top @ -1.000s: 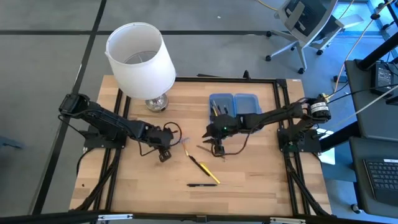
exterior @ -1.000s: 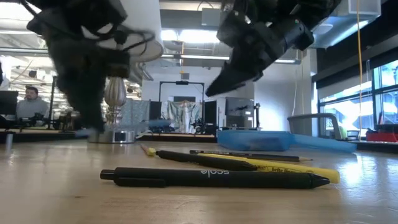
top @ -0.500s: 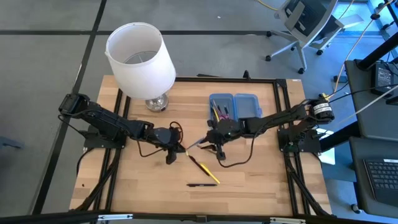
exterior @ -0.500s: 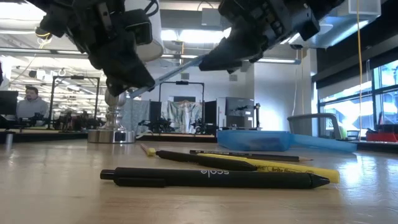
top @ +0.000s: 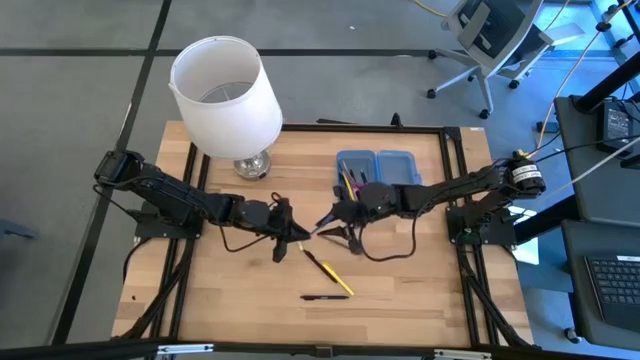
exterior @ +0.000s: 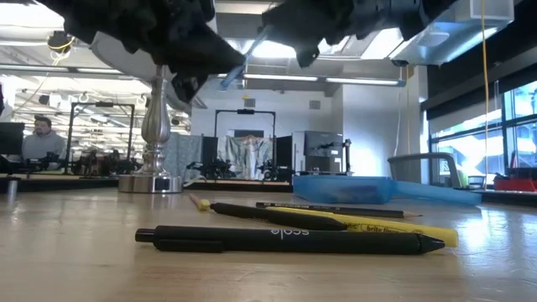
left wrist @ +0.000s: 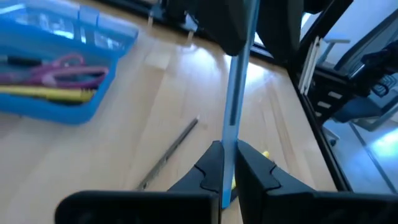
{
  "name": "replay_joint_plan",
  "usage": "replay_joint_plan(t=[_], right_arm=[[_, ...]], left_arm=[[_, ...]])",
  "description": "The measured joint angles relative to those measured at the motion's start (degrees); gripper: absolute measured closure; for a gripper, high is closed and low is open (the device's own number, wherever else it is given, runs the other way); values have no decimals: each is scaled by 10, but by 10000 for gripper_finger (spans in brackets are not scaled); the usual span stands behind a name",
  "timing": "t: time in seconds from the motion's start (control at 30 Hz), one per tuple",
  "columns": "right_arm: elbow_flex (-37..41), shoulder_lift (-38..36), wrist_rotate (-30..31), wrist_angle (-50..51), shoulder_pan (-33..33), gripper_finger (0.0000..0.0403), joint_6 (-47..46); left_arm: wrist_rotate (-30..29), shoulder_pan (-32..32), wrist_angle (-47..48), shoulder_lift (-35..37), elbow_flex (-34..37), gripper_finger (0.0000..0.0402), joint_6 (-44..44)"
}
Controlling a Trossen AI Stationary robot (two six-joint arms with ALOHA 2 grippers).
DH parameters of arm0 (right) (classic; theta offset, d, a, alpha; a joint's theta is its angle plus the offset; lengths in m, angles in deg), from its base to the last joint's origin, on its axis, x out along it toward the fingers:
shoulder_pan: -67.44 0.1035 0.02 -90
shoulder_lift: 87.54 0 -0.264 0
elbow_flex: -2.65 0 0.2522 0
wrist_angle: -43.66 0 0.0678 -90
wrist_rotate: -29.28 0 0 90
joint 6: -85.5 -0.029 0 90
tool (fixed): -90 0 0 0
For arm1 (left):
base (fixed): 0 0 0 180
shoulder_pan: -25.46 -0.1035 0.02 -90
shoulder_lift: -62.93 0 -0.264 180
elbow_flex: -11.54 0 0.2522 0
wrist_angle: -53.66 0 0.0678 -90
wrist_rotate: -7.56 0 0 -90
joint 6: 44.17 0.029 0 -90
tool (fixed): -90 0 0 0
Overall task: Pick & place school supplies into a supply box
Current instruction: Put the blue pen into the blue supply box
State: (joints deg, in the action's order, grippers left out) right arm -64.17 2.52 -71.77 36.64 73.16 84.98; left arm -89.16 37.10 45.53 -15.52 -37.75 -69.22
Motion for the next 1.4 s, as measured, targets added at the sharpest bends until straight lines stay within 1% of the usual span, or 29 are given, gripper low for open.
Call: replay_joint_plan(t=[0.1,0.23,0.33,0.53,0.6,0.7,0.73,0.83,0.93,1.03,1.23,1.3,1.4], right_arm=[[0,0,-13,-22,0,288,-21],[0,-1,-17,-24,0,295,-24],[0,-1,-17,-22,0,315,-24],[0,0,-16,-21,0,366,-22],[0,0,-16,-19,-1,371,-22],[0,0,-16,-15,-1,371,-23],[0,0,-19,-6,-1,371,-26],[0,1,-39,11,-4,371,-44],[0,1,-24,42,-10,369,-55],[0,1,5,78,-21,368,-72],[0,1,41,180,-70,370,-132],[0,1,45,222,-91,368,-161],[0,1,45,287,-124,367,-187]], left_arm=[[-3,0,-25,0,0,388,20],[-7,0,-47,0,0,388,33],[-8,0,-50,0,0,388,34],[-8,0,-51,0,0,388,33],[-9,0,-50,0,0,384,34],[-12,0,-45,0,0,367,48],[-20,0,-40,0,0,360,52],[-72,-4,-12,0,0,339,56],[-108,-4,22,0,1,323,40],[-123,-17,59,0,0,313,-2],[-115,-39,117,0,1,307,-95],[-110,-43,131,0,1,307,-108],[-83,-47,139,0,1,307,-118]])
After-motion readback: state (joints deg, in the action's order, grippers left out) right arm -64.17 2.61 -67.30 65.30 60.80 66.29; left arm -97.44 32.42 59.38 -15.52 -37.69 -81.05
